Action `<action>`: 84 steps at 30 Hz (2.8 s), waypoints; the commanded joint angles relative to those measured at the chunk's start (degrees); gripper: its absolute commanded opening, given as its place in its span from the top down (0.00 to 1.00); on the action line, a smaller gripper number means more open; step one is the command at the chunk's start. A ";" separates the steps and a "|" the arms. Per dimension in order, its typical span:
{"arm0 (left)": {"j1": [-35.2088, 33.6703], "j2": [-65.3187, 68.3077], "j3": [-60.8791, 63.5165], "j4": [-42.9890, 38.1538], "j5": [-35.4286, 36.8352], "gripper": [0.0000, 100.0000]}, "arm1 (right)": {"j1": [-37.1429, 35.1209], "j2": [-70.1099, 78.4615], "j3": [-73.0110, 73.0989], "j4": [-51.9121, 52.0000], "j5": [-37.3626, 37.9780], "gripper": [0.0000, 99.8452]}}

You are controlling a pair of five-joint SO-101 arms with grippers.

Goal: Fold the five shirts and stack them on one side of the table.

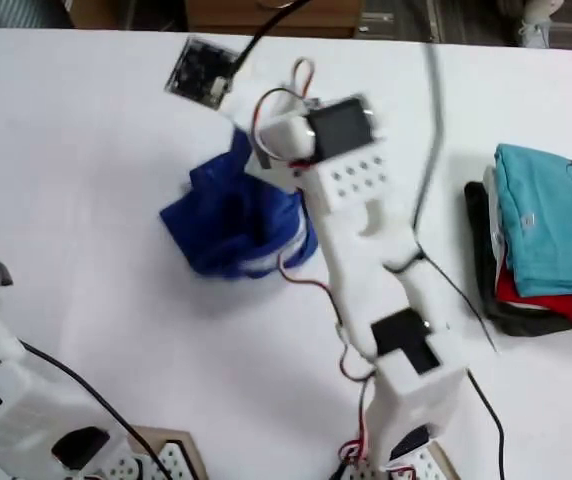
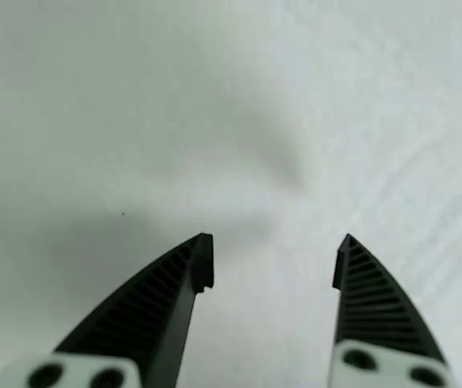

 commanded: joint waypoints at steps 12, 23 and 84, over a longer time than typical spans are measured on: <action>-3.78 -0.35 -4.35 -0.79 1.32 0.74 | -3.30 1.98 -2.64 2.07 -0.18 0.79; -16.18 -0.09 -12.09 -0.97 6.59 0.74 | -20.35 -5.41 10.37 1.98 -0.18 0.81; -13.63 0.00 -11.91 -0.44 6.59 0.74 | -17.98 7.43 21.89 -6.37 -0.09 0.68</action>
